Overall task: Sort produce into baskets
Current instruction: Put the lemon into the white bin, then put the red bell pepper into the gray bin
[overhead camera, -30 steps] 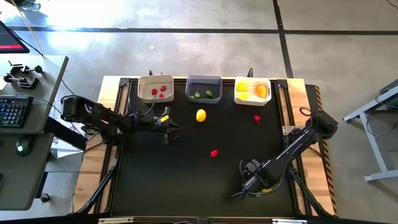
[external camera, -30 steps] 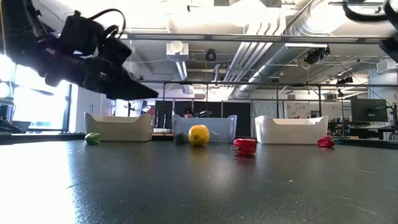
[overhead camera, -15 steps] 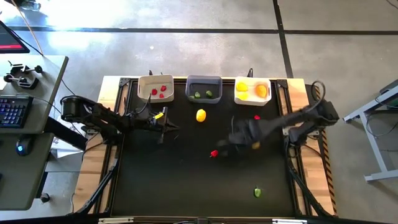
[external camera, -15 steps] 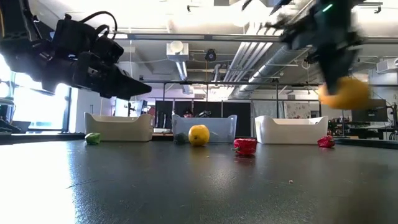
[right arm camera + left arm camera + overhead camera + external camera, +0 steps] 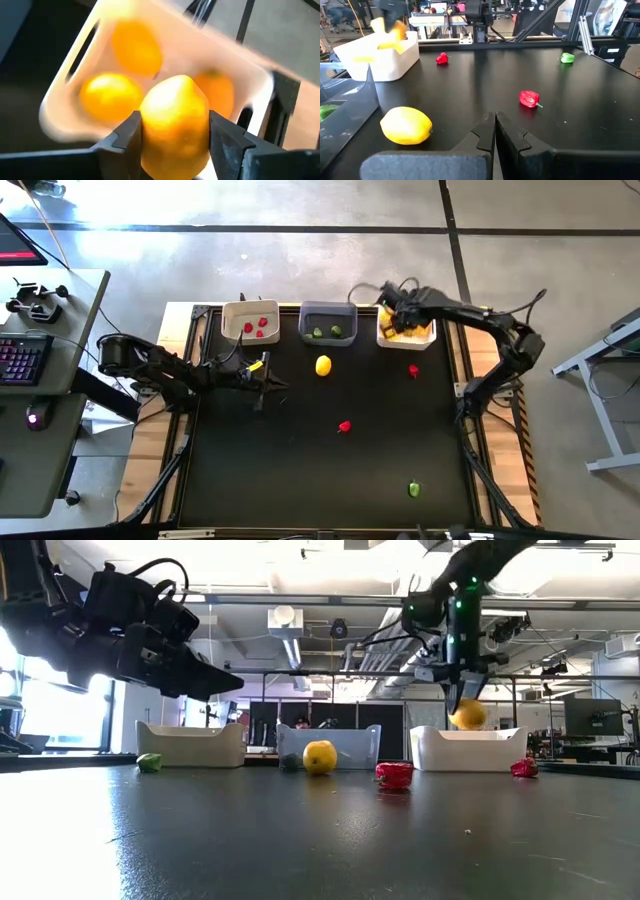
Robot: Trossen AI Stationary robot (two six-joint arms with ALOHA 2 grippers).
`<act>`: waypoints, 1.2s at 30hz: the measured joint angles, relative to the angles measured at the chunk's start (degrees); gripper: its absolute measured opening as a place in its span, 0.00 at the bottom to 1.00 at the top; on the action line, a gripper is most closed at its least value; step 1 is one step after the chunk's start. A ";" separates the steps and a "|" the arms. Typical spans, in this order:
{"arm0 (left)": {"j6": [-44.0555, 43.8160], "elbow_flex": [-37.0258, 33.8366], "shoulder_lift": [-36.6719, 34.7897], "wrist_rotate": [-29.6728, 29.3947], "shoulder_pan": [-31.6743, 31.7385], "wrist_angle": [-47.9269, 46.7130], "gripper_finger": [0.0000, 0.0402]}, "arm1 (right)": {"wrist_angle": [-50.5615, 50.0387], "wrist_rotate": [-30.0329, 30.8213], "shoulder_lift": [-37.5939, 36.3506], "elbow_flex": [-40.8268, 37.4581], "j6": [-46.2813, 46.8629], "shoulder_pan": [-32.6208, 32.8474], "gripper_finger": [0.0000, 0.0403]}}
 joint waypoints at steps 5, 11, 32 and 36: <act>-0.21 0.02 0.00 0.00 0.00 -0.73 0.00 | 6.90 -2.92 1.79 -0.56 -4.81 -5.43 0.39; -1.73 0.04 0.00 -0.04 0.00 -0.79 0.00 | 8.60 -2.93 5.60 -1.57 -6.56 -6.35 0.40; -1.02 0.17 0.00 -0.81 0.10 -0.41 0.00 | 12.58 -2.43 2.86 2.89 -12.21 2.43 0.57; 0.33 0.17 0.00 -0.92 0.33 -0.70 0.00 | 15.62 -0.94 -1.27 -2.20 -10.01 8.34 0.29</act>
